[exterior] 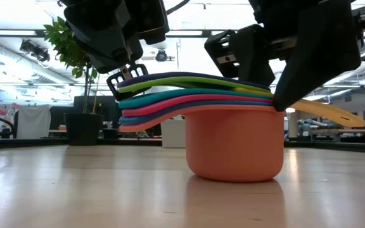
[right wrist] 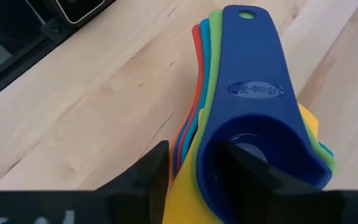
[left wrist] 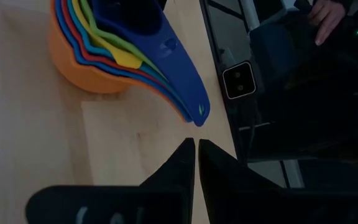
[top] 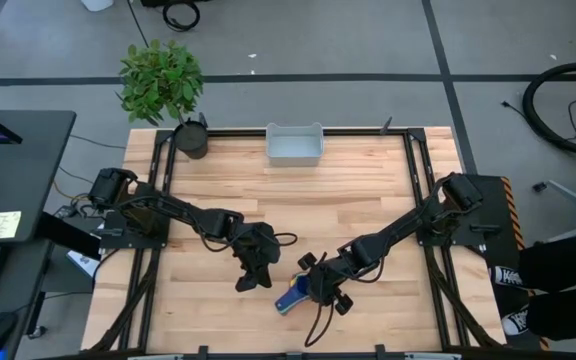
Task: Nest measuring cups in basket
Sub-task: Put the stacked measuring cups into the gray bin
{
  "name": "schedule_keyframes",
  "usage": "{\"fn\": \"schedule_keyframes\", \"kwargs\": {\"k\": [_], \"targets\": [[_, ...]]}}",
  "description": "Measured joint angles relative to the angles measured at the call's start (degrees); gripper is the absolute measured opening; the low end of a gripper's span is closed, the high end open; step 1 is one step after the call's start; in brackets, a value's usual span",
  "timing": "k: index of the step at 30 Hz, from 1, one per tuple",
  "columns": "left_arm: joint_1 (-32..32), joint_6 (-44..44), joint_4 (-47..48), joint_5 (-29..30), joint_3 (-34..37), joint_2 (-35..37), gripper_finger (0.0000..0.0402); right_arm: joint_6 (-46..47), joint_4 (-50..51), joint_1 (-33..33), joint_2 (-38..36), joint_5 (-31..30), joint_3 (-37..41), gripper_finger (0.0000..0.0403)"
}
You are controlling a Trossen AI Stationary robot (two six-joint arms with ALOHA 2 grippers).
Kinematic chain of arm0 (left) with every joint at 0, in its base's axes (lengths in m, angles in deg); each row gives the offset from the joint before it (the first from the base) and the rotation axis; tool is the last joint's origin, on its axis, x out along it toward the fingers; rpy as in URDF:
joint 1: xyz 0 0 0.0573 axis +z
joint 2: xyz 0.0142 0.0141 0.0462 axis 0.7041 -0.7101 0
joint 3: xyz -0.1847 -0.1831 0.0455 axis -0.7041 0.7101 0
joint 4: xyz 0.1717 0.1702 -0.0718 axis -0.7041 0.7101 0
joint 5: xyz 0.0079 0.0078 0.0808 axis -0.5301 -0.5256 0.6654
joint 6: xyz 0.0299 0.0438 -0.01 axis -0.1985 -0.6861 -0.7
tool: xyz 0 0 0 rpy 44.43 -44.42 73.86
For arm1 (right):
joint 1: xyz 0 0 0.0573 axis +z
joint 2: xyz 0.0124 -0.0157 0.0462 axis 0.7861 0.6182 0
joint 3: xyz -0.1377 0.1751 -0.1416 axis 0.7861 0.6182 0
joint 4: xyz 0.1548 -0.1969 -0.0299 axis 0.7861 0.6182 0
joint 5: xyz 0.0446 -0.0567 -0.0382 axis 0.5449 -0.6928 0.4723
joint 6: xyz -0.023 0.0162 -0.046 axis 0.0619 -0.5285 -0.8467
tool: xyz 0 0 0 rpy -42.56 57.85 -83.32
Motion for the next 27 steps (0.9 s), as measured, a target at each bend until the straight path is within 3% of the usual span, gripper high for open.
{"fn": "schedule_keyframes", "kwargs": {"k": [18,27], "targets": [[0.00,0.00,0.02,0.00,-0.02,0.00,0.0025,-0.16,-2.13,-0.27,0.12,-2.94,0.11,0.0071],[-0.03,1.53,0.23,-0.02,-0.02,0.00,0.0025,-0.20,-5.21,-1.13,0.17,-1.91,0.15,0.0064]]}}
